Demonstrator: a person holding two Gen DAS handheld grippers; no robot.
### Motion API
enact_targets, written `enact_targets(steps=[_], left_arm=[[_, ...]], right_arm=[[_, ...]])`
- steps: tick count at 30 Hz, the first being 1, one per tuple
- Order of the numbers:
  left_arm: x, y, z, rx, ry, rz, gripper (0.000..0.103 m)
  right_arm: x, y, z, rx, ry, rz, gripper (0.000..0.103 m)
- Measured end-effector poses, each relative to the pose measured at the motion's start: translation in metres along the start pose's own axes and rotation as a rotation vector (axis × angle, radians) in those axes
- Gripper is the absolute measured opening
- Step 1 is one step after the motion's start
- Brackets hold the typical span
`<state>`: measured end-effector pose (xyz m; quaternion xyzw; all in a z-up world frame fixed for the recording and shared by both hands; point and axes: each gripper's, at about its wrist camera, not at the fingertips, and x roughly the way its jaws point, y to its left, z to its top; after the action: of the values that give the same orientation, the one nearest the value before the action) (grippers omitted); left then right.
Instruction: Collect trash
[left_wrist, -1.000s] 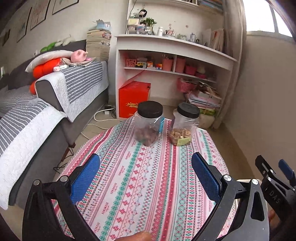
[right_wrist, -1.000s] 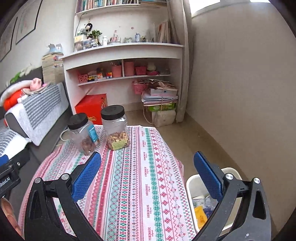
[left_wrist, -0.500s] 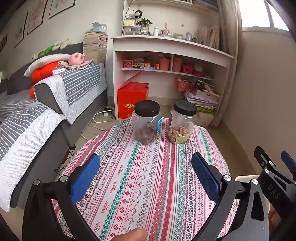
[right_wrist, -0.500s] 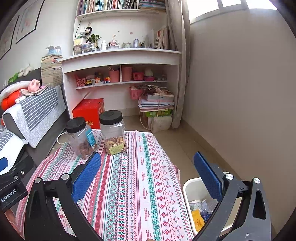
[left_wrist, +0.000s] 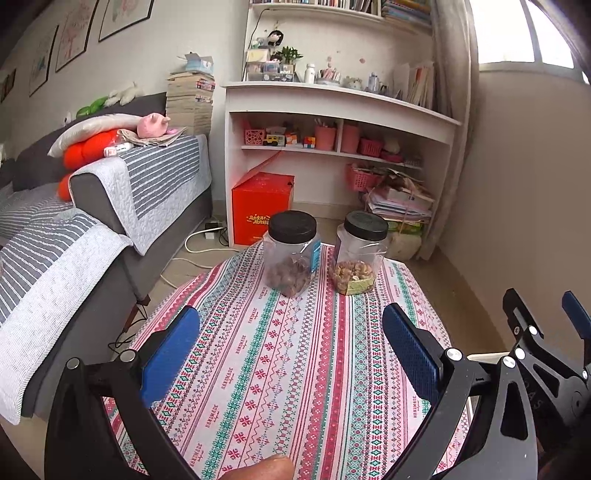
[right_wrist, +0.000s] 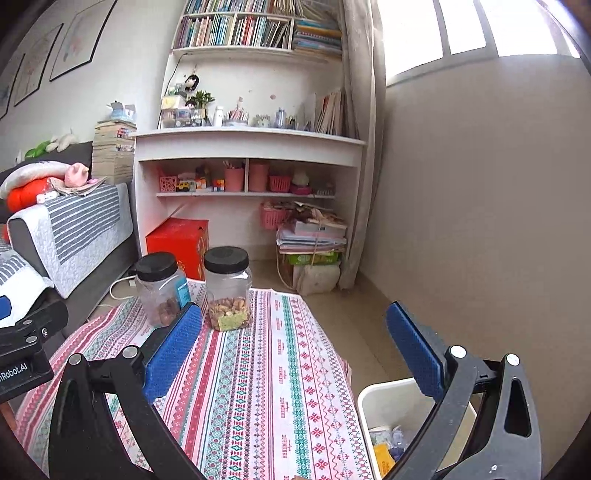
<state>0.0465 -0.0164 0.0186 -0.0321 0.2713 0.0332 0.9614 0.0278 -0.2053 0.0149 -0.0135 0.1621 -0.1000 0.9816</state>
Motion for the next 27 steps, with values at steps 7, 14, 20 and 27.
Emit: enact_targets(steps=[7, 14, 20, 27], left_arm=[[-0.001, -0.001, -0.001, 0.009, 0.001, -0.002, 0.096], [-0.001, -0.005, -0.002, 0.020, 0.003, -0.003, 0.096], [0.000, -0.010, -0.003, 0.039, 0.004, -0.011, 0.096], [0.003, -0.020, -0.006, 0.065, 0.010, -0.016, 0.096]], right_arm=[[-0.004, -0.002, 0.001, 0.022, -0.013, 0.003, 0.096], [-0.005, -0.003, -0.001, 0.025, -0.014, 0.004, 0.096], [-0.005, -0.005, -0.002, 0.021, -0.004, 0.003, 0.096], [-0.005, -0.010, -0.003, 0.027, 0.013, 0.002, 0.096]])
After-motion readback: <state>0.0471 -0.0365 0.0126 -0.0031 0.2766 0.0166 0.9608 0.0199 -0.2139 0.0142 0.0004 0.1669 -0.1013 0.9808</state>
